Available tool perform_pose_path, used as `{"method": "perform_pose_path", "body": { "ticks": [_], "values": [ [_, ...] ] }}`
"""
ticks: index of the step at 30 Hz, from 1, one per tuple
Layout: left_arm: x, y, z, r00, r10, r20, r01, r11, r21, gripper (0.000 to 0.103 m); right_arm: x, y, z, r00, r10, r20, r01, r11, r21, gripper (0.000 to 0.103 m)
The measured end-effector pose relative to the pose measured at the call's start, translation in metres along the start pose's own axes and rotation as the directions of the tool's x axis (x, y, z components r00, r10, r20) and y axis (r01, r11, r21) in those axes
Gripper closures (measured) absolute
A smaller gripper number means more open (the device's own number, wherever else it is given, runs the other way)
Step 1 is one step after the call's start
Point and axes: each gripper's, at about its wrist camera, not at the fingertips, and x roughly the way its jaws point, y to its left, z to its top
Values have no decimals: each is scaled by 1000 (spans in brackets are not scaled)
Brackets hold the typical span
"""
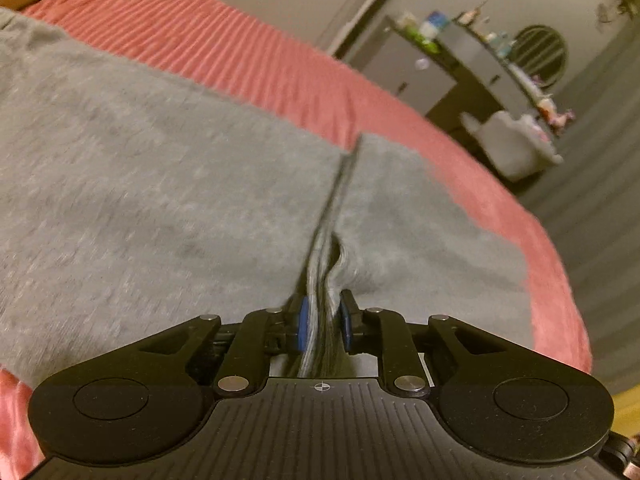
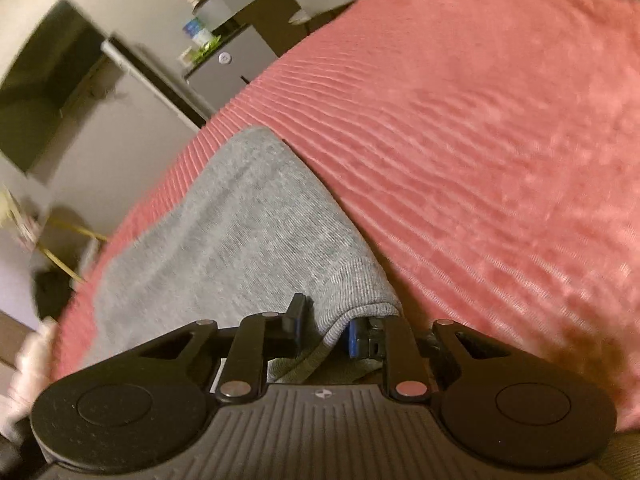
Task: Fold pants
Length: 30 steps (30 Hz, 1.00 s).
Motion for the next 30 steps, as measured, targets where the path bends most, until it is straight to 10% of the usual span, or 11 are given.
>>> {"method": "perform_pose_path", "body": {
  "ticks": [7,10,13,15,18,24,30],
  "values": [
    [-9,7,1,1000,16,-6,-16,1000,-5,81,4,-4,4,999,3,-33,-3,1000,-7,81],
    [-19,13,5,996,85,40,-83,994,-67,57,1,-5,5,999,6,-49,-5,1000,9,73],
    [-37,19,8,945,261,198,-239,963,-126,41,-11,-5,1,997,7,-80,-6,1000,11,56],
    [-48,24,9,928,221,300,-176,969,-172,33,-24,-2,-3,997,-2,-74,0,999,-32,52],
    [-47,19,6,937,11,350,41,989,-142,28,-44,13,-11,999,25,26,-21,988,-153,54],
    [-16,-29,-11,949,-128,289,76,980,186,27,-33,50,-15,987,45,153,15,929,-370,76],
    [25,-28,-12,984,102,147,-137,957,254,34,28,65,-12,1000,8,1,-7,906,-423,77]
  ]
}}
